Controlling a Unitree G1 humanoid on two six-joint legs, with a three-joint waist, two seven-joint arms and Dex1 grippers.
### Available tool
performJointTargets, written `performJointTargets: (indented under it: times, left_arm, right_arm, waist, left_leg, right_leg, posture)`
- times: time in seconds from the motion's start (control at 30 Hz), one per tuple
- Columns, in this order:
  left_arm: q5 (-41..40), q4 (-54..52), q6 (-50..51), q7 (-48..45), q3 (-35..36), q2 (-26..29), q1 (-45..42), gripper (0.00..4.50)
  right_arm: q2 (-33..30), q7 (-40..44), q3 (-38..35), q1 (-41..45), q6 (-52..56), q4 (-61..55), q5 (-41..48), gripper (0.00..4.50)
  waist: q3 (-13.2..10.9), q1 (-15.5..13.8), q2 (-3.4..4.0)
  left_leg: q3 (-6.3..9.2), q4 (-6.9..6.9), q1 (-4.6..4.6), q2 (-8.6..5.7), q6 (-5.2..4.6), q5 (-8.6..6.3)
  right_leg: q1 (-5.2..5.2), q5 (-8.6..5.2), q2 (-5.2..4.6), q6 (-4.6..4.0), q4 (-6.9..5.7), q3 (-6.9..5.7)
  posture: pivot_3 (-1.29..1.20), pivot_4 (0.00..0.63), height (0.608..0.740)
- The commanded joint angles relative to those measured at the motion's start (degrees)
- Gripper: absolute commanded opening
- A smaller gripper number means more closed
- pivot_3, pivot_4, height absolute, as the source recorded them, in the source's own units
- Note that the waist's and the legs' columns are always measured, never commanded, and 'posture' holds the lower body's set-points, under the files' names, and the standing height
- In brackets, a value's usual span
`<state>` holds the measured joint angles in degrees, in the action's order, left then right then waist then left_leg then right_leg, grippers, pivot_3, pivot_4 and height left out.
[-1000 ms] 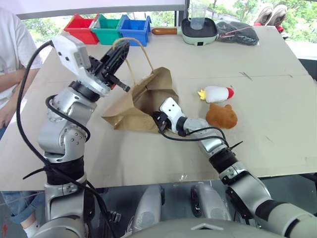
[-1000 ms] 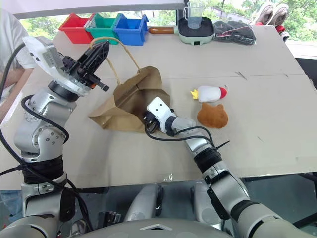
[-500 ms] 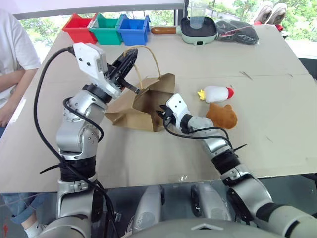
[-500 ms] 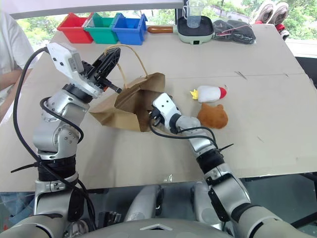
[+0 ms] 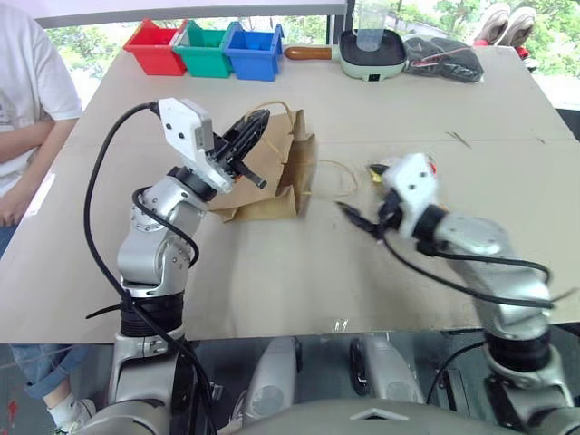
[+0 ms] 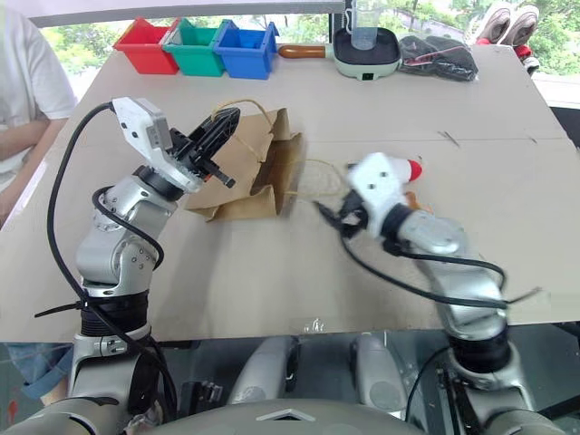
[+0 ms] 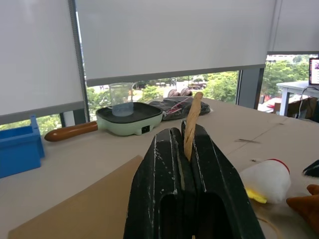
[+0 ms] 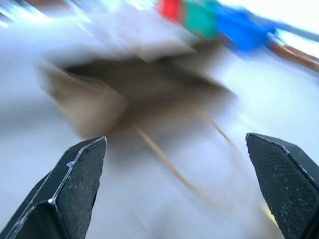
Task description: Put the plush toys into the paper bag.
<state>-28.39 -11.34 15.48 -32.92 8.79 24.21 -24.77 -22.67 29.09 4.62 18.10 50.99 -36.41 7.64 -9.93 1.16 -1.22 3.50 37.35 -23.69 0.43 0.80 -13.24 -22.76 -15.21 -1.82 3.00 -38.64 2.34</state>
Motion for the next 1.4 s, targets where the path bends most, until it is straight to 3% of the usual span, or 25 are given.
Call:
performJointTargets:
  times: [0.03, 0.2, 0.4, 0.53, 0.57, 0.9, 1.03, 1.17, 1.2, 1.33, 1.37, 1.4]
  left_arm:
    - [-0.1, -0.3, -1.9, -0.8, 0.3, -0.6, -0.6, 0.0]
    - [-0.7, 0.6, -2.5, -2.5, -0.1, -1.1, -1.4, 0.0]
    - [-5.2, -0.4, -0.6, -8.2, 0.3, -0.1, -1.4, 0.0]
    - [-11.4, -2.3, 3.9, -13.3, 0.7, 1.7, -0.8, 0.0]
    - [-12.7, -2.5, 4.8, -14.4, 0.6, 2.0, -0.8, 0.0]
    - [-14.8, -3.7, 7.3, -16.0, -1.3, 0.9, -1.3, 0.0]
    - [-14.8, -5.4, 7.4, -16.8, -4.0, -0.7, -0.5, 0.0]
    - [-14.4, -6.5, 7.0, -16.4, -4.7, -1.3, 0.6, 0.0]
    - [-14.4, -6.7, 6.9, -16.4, -4.6, -1.2, 0.9, 0.0]
    - [-14.3, -6.8, 6.5, -15.3, -2.5, -0.4, 2.2, 0.0]
    - [-14.1, -6.6, 6.2, -15.0, -1.8, 0.1, 2.6, 0.0]
    - [-13.8, -6.4, 5.9, -14.9, -1.1, 0.5, 3.0, 0.0]
  right_arm:
    - [-5.7, -1.8, -3.7, -3.1, 6.0, 0.9, -1.7, 4.37]
    - [-11.8, -1.3, 1.1, -5.6, 3.4, 8.0, -4.3, 4.37]
    - [-10.4, 0.2, -1.3, -5.9, -2.2, 5.1, -0.7, 1.9]
    - [-7.4, 5.2, -2.9, -5.5, -7.9, -0.8, 7.0, 0.05]
    - [-6.5, 5.5, -2.0, -4.0, -8.0, -0.8, 7.9, 0.02]
    - [1.5, 6.2, 14.5, 11.2, -12.4, 14.5, 3.0, 0.02]
    - [11.5, 6.6, 21.1, 21.5, -20.3, 35.8, -1.3, 0.02]
    - [16.9, 9.5, 20.9, 25.3, -26.6, 48.8, -1.6, 0.02]
    - [17.7, 9.9, 20.4, 25.5, -27.5, 50.4, -1.4, 0.74]
    - [15.9, 11.8, 19.0, 22.6, -27.7, 46.2, -0.7, 2.49]
    - [14.5, 12.8, 18.2, 21.1, -26.3, 42.4, 0.4, 2.91]
    - [12.7, 13.5, 17.3, 19.6, -24.9, 38.6, 1.3, 2.91]
  waist:
    - [0.0, -0.3, 0.0]
    - [0.0, 0.0, 0.0]
    - [0.0, -0.2, -0.01]
    - [0.0, 0.1, -0.01]
    - [0.0, 0.1, -0.01]
    - [0.0, 0.7, -0.01]
    - [0.0, 1.2, -0.02]
    - [0.0, 1.1, -0.02]
    - [0.0, 1.0, -0.02]
    - [0.0, 0.9, -0.01]
    - [0.0, 0.8, 0.0]
    - [0.0, 0.8, 0.0]
  left_leg:
    - [-0.01, 0.0, 0.0, 0.0, 0.0, 0.0]
    - [-0.08, -0.03, 0.05, 0.03, 0.0, 0.0]
    - [-0.07, 0.02, 0.0, 0.03, -0.01, 0.0]
    - [-0.04, 0.0, -0.01, 0.07, -0.01, 0.0]
    - [-0.03, -0.01, 0.0, 0.1, -0.01, 0.0]
    - [0.02, 0.01, -0.01, 0.1, 0.0, 0.0]
    - [-0.08, 0.02, 0.02, 0.08, 0.0, 0.0]
    - [0.02, -0.06, 0.02, 0.12, 0.0, 0.0]
    - [0.03, -0.07, 0.0, 0.12, 0.0, 0.0]
    - [0.01, -0.05, -0.05, 0.05, 0.0, 0.0]
    - [0.02, -0.05, -0.05, 0.04, 0.0, 0.0]
    - [0.04, -0.05, -0.05, 0.04, 0.0, 0.0]
  right_leg:
    - [0.0, 0.0, 0.0, 0.0, 0.02, 0.0]
    - [0.0, 0.0, 0.05, 0.0, 0.0, 0.07]
    - [0.02, 0.0, 0.05, 0.02, 0.03, 0.05]
    - [0.01, 0.0, 0.09, 0.02, 0.04, 0.03]
    - [0.01, 0.0, 0.12, 0.02, 0.04, 0.02]
    - [0.01, 0.0, 0.12, 0.0, 0.04, -0.03]
    - [0.0, 0.01, 0.1, 0.01, 0.06, 0.06]
    - [-0.03, 0.0, 0.14, -0.01, 0.02, -0.01]
    - [-0.03, 0.0, 0.13, -0.01, 0.04, -0.03]
    - [-0.04, 0.01, 0.01, 0.0, 0.13, 0.01]
    - [-0.04, 0.01, 0.01, 0.01, 0.12, 0.01]
    - [-0.03, 0.01, 0.01, 0.0, 0.12, -0.04]
  posture:
    - [0.0, 0.15, 0.74]
    - [0.0, 0.15, 0.74]
    - [0.0, 0.15, 0.74]
    - [0.0, 0.15, 0.74]
    - [0.0, 0.15, 0.74]
    - [0.0, 0.15, 0.74]
    - [0.0, 0.15, 0.74]
    - [0.0, 0.15, 0.74]
    - [0.0, 0.15, 0.74]
    - [0.0, 0.15, 0.74]
    - [0.0, 0.15, 0.74]
    - [0.0, 0.15, 0.74]
